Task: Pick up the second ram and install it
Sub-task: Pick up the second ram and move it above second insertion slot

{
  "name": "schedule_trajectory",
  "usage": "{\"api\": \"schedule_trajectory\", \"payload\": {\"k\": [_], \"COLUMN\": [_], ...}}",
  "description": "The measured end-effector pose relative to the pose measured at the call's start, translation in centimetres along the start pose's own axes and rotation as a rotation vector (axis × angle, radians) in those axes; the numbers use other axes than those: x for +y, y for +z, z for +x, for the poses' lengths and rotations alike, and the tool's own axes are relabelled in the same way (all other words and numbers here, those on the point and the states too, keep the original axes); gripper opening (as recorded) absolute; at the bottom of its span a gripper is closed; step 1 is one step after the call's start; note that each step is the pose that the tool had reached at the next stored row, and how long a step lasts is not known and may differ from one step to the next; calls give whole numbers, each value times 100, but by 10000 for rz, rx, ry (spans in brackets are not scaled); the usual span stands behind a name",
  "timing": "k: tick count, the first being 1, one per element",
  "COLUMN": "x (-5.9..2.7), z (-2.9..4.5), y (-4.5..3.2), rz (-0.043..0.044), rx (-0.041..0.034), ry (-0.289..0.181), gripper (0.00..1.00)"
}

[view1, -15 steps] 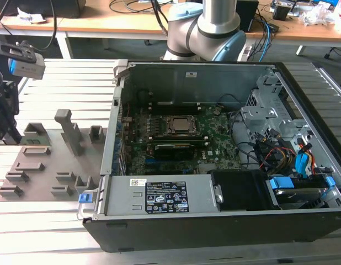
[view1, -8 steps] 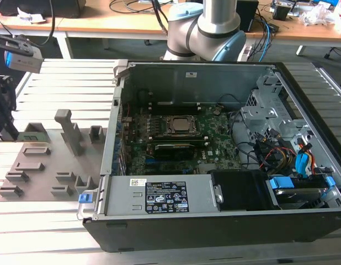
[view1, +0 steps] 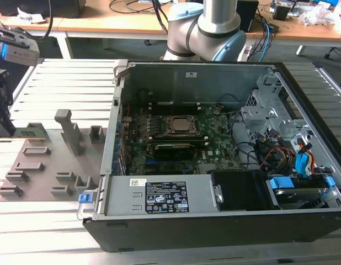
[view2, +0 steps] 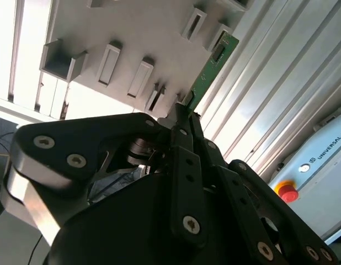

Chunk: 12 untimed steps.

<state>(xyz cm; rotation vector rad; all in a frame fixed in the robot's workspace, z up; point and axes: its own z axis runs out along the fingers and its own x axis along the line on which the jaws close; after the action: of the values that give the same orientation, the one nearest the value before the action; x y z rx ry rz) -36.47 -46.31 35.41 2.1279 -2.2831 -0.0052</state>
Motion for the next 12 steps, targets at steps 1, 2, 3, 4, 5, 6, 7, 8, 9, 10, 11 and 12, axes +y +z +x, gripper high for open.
{"api": "schedule_trajectory", "payload": {"k": [1,2,3,4,5,6,7,8,9,10,11,12], "x": [0,0,1,1,1,1,2,2,2,2,2,2], "z": [0,0,1,1,1,1,1,1,1,2,2,2], "y": [-11,-32,-46,-53,-67,-85,-92,-99,-107,-113,-124,-132], "rz": [0,0,1,0,0,0,0,0,0,0,0,0], "rx": [0,0,0,0,0,0,0,0,0,0,0,0], "ry": [0,0,0,0,0,0,0,0,0,0,0,0], "gripper": [14,14,14,14,14,14,14,14,14,14,14,14]}}
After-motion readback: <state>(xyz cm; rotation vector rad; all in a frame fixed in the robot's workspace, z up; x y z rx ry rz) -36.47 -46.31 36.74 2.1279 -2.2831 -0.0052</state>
